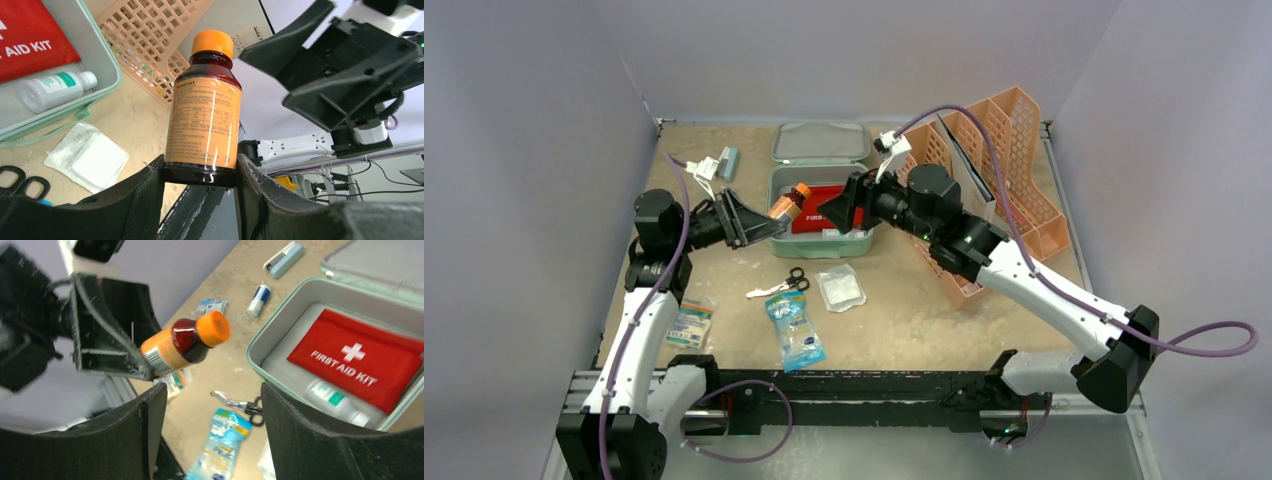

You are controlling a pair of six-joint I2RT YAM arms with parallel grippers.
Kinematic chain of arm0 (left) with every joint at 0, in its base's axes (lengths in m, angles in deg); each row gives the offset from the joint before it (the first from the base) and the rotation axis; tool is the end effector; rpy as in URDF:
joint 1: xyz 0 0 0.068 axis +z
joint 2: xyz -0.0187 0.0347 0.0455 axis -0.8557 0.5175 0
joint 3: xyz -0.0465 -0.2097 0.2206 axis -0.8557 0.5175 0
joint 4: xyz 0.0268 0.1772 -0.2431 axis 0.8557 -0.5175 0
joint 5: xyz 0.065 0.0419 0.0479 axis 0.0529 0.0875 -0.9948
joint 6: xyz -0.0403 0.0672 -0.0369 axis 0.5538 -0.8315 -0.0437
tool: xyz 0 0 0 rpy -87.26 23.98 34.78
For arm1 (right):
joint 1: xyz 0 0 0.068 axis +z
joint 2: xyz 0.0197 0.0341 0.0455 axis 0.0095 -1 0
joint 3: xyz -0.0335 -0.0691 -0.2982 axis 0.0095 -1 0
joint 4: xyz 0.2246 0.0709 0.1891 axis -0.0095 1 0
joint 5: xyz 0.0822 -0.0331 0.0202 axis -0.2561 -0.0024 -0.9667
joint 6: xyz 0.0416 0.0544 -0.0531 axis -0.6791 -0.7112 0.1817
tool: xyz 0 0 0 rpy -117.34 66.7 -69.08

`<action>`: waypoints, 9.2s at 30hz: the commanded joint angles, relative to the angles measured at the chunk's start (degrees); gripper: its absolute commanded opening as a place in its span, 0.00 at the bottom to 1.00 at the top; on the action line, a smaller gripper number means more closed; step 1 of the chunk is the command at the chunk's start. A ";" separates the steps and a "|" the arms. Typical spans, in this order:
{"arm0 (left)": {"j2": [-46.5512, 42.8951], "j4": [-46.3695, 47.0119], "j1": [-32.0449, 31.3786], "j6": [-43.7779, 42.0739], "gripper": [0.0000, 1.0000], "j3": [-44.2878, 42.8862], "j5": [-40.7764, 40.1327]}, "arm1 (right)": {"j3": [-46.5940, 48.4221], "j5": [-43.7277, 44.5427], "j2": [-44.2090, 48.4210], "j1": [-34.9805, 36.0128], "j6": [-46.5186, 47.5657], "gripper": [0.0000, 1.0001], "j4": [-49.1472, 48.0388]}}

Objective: Organize the medicine kit
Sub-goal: Pick up the pill bottle at the center of the board, then place the pill bottle in the medicine box, then pick up the medical item at the center of the board.

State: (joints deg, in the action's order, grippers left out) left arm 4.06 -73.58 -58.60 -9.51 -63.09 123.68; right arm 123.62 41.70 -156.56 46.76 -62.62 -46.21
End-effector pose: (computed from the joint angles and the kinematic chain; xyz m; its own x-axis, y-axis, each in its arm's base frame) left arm 0.2388 -0.0646 0.3477 -0.7529 -0.4047 -0.5190 0.4121 0.3249 -0.8512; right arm 0.2512 0.2785 0.4327 -0.4141 0.3121 -0.8551 -0.6502 0.5561 0.5178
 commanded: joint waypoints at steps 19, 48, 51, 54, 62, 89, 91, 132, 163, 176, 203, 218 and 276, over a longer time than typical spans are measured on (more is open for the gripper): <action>2.55 -21.21 -4.53 -13.04 0.14 -5.98 -0.31 | 15.13 -23.39 -3.41 1.09 74.55 0.77 21.07; 4.24 -29.14 -5.63 -17.04 0.15 -9.03 4.98 | 15.08 -9.36 -13.93 13.54 93.57 0.61 21.81; 3.76 -29.15 -5.59 -16.95 0.15 -9.08 5.22 | 14.57 -9.45 -13.61 13.66 93.79 0.50 21.12; 3.56 -29.08 -5.60 -16.68 0.15 -9.36 4.73 | 14.46 -9.21 -13.47 13.68 93.89 0.41 20.98; 4.29 -28.46 -5.59 -16.54 0.16 -10.01 5.34 | 14.22 -8.69 -14.75 13.62 92.90 0.34 21.56; 3.89 -32.06 -5.59 -18.42 0.21 -11.34 2.49 | 15.61 -6.86 -15.99 13.84 92.40 0.42 21.42; 3.74 -33.15 -5.59 -19.23 0.28 -12.07 -0.67 | 14.85 -6.71 -15.77 13.86 90.85 0.36 20.17; 1.59 -35.43 5.31 -28.79 0.71 -7.18 -32.12 | 28.39 -15.79 -41.14 -0.40 52.89 0.32 8.31; -0.90 -34.98 5.31 -29.33 0.70 -6.61 -33.39 | 36.45 -19.29 -53.47 -2.78 57.02 0.48 24.99; -0.73 -35.06 5.30 -29.12 0.70 -6.61 -34.17 | 39.39 -20.99 -54.40 -2.82 57.60 0.64 28.33; 6.98 -25.86 5.27 -20.64 0.67 -3.53 -24.73 | 36.17 -17.70 -51.54 -2.92 54.66 0.42 23.45; 9.08 -27.39 5.31 -19.65 0.65 -6.00 -28.88 | 32.05 -14.99 -45.50 -4.24 50.03 0.44 14.85; -4.49 -42.25 5.22 -28.77 0.66 -7.09 -47.57 | 11.95 15.18 -41.89 21.15 5.73 0.45 17.48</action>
State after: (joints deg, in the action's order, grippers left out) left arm -0.03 -117.32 -53.60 -37.75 -70.19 75.53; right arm 133.67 54.74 -198.31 67.92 -57.59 -29.80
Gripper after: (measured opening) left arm 0.661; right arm 0.482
